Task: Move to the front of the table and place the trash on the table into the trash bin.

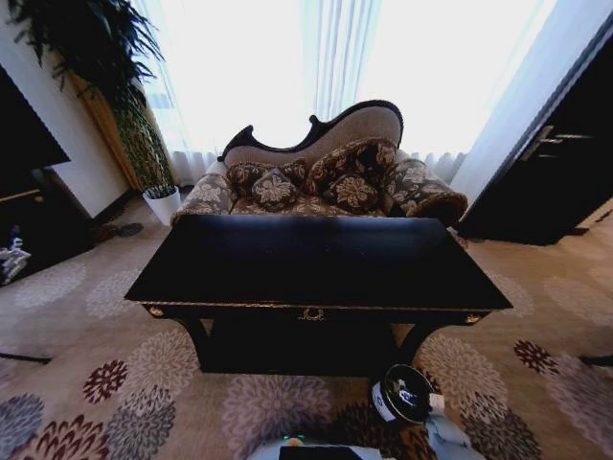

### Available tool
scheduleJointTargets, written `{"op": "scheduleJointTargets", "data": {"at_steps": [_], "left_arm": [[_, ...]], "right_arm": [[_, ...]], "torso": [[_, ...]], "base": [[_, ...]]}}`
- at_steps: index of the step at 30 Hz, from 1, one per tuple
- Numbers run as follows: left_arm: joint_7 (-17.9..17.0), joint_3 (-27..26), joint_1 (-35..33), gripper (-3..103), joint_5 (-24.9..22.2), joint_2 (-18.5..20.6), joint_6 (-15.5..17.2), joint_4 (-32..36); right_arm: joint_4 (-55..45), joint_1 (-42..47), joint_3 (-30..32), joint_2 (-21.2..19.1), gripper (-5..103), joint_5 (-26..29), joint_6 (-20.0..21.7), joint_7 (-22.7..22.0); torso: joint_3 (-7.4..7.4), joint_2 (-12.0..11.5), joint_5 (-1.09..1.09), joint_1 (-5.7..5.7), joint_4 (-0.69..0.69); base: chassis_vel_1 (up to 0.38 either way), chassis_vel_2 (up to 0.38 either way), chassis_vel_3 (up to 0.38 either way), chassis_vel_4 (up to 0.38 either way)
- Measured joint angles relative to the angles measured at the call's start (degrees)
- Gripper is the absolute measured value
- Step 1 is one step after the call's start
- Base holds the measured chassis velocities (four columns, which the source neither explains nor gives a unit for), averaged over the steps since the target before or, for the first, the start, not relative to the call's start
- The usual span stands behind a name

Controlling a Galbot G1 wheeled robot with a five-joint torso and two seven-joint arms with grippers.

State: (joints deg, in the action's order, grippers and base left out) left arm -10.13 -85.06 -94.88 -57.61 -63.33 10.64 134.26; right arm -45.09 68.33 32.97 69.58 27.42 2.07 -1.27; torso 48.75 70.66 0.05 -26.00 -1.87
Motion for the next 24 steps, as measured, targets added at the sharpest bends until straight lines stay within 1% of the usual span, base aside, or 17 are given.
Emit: {"op": "scheduleJointTargets", "data": {"at_steps": [1,2,3,4,5,6,7,8,9,10,13,15,16,18,19,21,24], "left_arm": [[0.00,0.00,-0.02,100,0.00,-0.04,0.00,0.07],[0.00,-0.09,-0.12,100,-0.01,-0.09,0.01,0.15],[0.00,-0.09,-0.12,100,-0.01,-0.09,0.01,0.15],[0.00,-0.21,-0.21,100,-0.01,-0.09,0.01,0.19],[0.01,-0.27,-0.24,100,-0.03,-0.09,0.01,0.19],[0.00,-0.55,-0.31,100,-0.10,-0.10,0.01,0.17],[0.00,-0.55,-0.31,100,-0.10,-0.10,0.01,0.17],[0.00,-0.65,-0.36,100,-0.14,-0.09,0.01,0.15],[0.01,-0.71,-0.40,100,-0.15,-0.09,0.00,0.16],[0.01,-0.74,-0.41,100,-0.16,-0.09,0.00,0.16],[0.01,-0.66,-0.39,100,-0.19,-0.23,0.00,0.27],[0.00,-0.51,-0.37,100,-0.18,-0.37,0.00,0.45],[0.00,-0.43,-0.37,100,-0.17,-0.43,0.00,0.46],[-0.02,-0.40,-0.37,100,-0.16,-0.43,0.00,0.58],[-0.02,-0.40,-0.37,100,-0.16,-0.43,0.00,0.58],[-0.04,-0.26,-0.37,100,-0.17,-0.51,0.04,0.88],[-0.08,0.15,-0.30,100,-0.11,-0.80,0.07,1.03]], "right_arm": [[-0.17,0.08,-0.23,-0.01,100,1.86,-0.19,0.08],[-1.85,-0.03,-0.36,0.26,100,5.45,4.35,-4.07],[-1.85,-0.03,-0.36,0.26,100,5.45,4.35,-4.07],[-0.73,-0.77,-0.22,0.16,100,3.01,0.46,-3.22],[-0.09,-1.15,-0.21,-0.04,100,1.78,-1.06,-2.67],[0.88,-1.63,0.14,-0.37,100,-2.36,-1.72,-4.01],[0.88,-1.63,0.14,-0.37,100,-2.36,-1.72,-4.01],[2.66,-2.32,0.81,-0.53,100,-7.27,-5.53,-3.74],[3.79,-2.82,1.35,-0.89,100,-10.85,-8.06,-3.06],[4.06,-2.97,1.69,-1.12,100,-12.43,-8.78,-2.71],[4.30,-2.93,1.58,-1.29,100,-12.61,-8.96,-2.10],[4.03,-2.42,1.82,-1.46,100,-12.59,-10.31,0.31],[2.92,-1.60,1.73,-1.43,100,-10.06,-10.54,2.23],[0.33,0.09,1.61,-1.34,100,-6.26,-11.09,6.06],[0.33,0.09,1.61,-1.34,100,-6.26,-11.09,6.06],[-3.87,2.41,2.22,-1.44,100,-4.89,-12.66,10.41],[-8.51,5.40,2.25,-1.62,100,-4.80,-13.93,12.95]], "torso": [[0.00,0.00,-0.06,0.00,0.02],[0.00,0.00,-0.06,0.00,-0.01],[0.00,0.00,-0.06,0.00,-0.01],[0.00,0.00,-0.01,0.00,-0.01],[0.00,0.00,-0.03,0.00,0.02],[0.00,0.00,-0.14,0.00,0.04],[0.00,0.00,-0.14,0.00,0.04],[0.00,0.00,-0.01,0.00,-0.01],[0.00,0.01,-0.01,0.00,0.01],[0.00,0.01,-0.11,0.00,0.02],[0.00,0.00,-0.03,0.00,0.00],[0.00,0.00,-0.06,0.00,0.02],[0.00,0.01,-0.12,0.00,0.01],[0.00,0.00,-0.02,0.00,0.00],[0.00,0.00,-0.02,0.00,0.00],[0.00,0.01,-0.07,0.00,0.02],[0.00,0.01,-0.09,0.00,0.03]], "base": [[0.000,0.000,0.000,0.000],[0.000,0.000,0.000,0.000],[0.000,0.000,0.000,0.000],[0.000,0.000,0.000,0.000],[0.000,0.000,0.000,0.000],[0.000,0.000,0.000,0.000],[0.000,0.000,0.000,0.000],[0.000,0.000,0.000,0.000],[0.000,0.000,0.000,0.000],[0.000,0.000,0.000,0.000],[0.000,0.000,0.000,0.000],[0.000,0.000,0.000,0.000],[0.000,0.000,0.000,0.000],[0.000,0.000,0.000,0.000],[0.000,0.000,0.000,0.000],[0.000,0.000,0.000,0.000],[0.000,0.000,0.000,0.000]]}}
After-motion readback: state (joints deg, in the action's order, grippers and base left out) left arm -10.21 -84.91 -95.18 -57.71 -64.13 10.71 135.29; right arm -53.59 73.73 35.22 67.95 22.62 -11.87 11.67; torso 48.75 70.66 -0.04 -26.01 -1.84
